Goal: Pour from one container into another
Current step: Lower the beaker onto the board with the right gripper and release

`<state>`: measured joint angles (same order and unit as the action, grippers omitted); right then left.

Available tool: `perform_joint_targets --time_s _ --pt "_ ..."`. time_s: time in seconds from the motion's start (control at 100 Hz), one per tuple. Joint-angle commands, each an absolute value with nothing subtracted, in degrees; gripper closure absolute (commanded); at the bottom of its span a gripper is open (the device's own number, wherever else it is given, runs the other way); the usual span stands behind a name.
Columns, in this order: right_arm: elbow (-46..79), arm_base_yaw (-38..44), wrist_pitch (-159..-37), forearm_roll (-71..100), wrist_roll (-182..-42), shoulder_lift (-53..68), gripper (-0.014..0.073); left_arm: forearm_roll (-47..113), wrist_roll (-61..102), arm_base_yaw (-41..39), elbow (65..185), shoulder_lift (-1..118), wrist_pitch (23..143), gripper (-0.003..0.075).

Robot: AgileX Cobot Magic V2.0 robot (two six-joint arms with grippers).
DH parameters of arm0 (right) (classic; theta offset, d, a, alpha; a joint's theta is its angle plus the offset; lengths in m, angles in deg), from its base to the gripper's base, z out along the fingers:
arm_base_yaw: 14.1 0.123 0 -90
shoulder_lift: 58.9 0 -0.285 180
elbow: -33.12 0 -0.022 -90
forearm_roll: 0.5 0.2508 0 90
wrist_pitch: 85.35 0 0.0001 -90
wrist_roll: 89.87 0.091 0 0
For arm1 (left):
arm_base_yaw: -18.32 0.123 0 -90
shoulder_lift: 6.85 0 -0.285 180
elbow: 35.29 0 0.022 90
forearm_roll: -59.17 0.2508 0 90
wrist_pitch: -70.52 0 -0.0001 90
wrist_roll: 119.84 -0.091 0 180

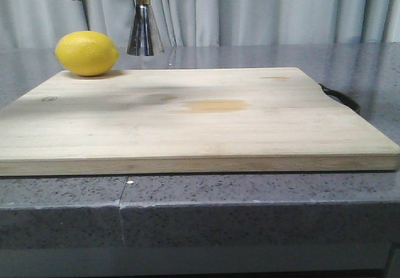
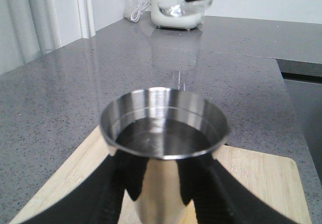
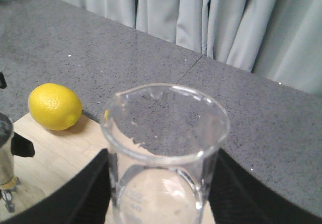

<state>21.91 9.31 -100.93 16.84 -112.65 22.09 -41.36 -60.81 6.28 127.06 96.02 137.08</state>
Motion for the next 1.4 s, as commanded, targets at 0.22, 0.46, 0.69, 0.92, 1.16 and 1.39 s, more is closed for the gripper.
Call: perform_joint_targets --time_s 0.22,0.46,0.69,0.92,1.16,1.39 --pt "2.62 11.49 -70.35 25.19 -112.32 17.39 0.0244 -46.27 -60.41 5.66 128.69 93.44 143.29 0.0479" --pt "-7.37 17.36 -52.72 25.29 -110.71 17.49 0.0244 -46.27 -60.41 5.66 128.69 93.44 143.29 0.0479" --pt "-9.69 17.84 -47.78 25.29 -110.73 21.04 0.0244 -46.27 -60.41 5.66 128.69 93.44 143.29 0.0479" --pt "-9.69 18.79 -42.28 24.02 -107.21 25.8 0.0244 -46.27 -60.41 5.66 128.69 93.44 143.29 0.0479" --pt "-9.69 19.44 -38.81 21.95 -107.21 32.05 0.0244 -46.27 -60.41 5.66 128.69 93.44 143.26 0.0479" --pt "-9.69 19.44 -37.71 21.39 -106.53 35.52 0.0244 -46.27 -60.41 5.66 128.69 93.44 143.26 0.0479"
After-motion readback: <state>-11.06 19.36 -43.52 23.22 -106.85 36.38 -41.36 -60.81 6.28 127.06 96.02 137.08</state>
